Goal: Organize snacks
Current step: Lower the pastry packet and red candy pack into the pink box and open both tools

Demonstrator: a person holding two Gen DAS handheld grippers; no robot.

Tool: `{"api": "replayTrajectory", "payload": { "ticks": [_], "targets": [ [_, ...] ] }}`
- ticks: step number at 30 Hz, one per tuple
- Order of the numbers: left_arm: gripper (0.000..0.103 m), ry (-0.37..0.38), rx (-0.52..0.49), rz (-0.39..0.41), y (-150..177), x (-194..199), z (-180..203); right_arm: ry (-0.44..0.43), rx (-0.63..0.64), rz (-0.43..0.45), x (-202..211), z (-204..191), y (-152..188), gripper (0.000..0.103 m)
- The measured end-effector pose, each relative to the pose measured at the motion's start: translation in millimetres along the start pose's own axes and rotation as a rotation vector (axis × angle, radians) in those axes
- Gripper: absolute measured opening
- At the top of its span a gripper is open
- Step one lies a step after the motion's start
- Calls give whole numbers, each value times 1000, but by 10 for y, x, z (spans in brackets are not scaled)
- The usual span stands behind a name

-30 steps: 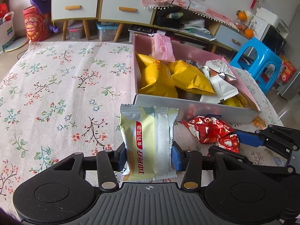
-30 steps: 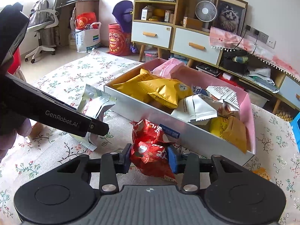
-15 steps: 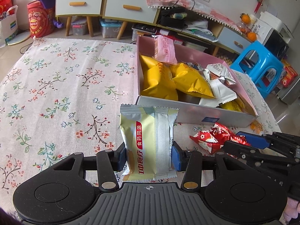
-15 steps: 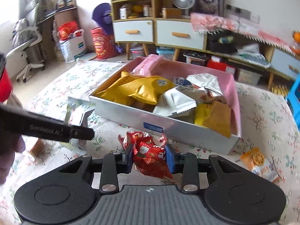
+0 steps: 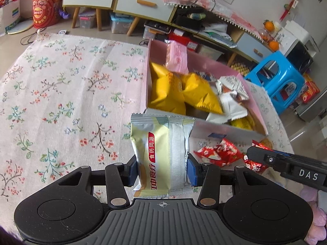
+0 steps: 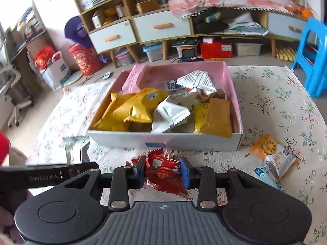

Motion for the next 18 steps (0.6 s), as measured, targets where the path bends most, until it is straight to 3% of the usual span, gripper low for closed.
{"api": "replayTrajectory", "payload": {
  "ticks": [13, 18],
  "targets": [
    [44, 27, 19, 106, -339, 114, 146, 69, -234, 135, 116, 334, -421, 23],
    [44, 43, 8, 119, -446, 45, 254, 59, -354, 185, 52, 577, -530, 23]
  ]
}}
Point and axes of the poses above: each gripper's, at about its wrist camera, not at the fingertips, and x roughly against the way its jaws point, z to its right, y to its underside, the point moved 5 cm from there along -x, roughly the way its jaws point, and after that the axes turned 8 degrees about z, right-handed, at the moved point
